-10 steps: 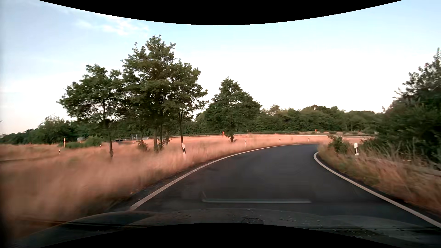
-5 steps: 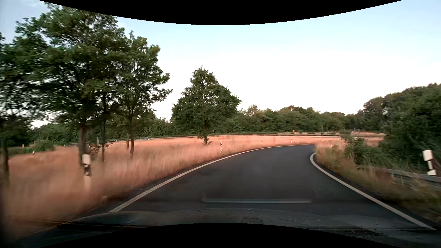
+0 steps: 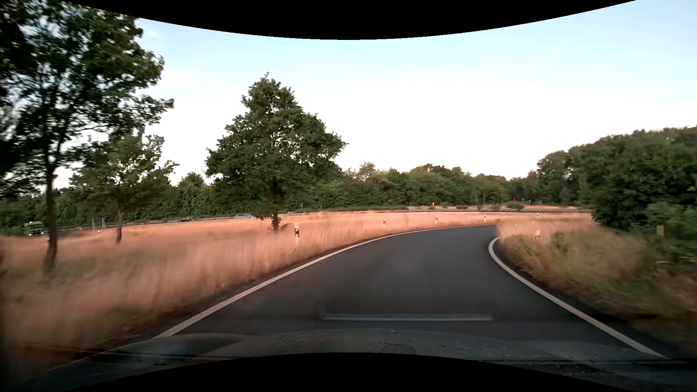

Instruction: Follow the waypoints while adhering to traffic rules and regulations

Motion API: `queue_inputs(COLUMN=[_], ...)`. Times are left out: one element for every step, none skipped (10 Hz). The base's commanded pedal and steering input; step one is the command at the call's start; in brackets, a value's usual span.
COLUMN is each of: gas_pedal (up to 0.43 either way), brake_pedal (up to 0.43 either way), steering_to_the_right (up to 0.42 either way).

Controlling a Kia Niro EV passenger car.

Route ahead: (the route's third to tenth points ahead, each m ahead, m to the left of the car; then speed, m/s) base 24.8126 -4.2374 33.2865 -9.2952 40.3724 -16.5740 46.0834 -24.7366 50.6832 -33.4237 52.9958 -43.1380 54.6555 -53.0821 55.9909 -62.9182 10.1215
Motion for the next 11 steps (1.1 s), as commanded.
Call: queue_inputs(gas_pedal=[0.0,0.0,0.0,0.0,0.0,0.0,0.0,0.0,0.0,0.0,0.0], brake_pedal=[0.006,0.0,0.0,0.0,0.0,0.0,0.0,0.0,0.0,0.0,0.0], steering_to_the_right=[0.091,0.091,0.091,0.091,0.092,0.093,0.093,0.093,0.093,0.093,0.092])
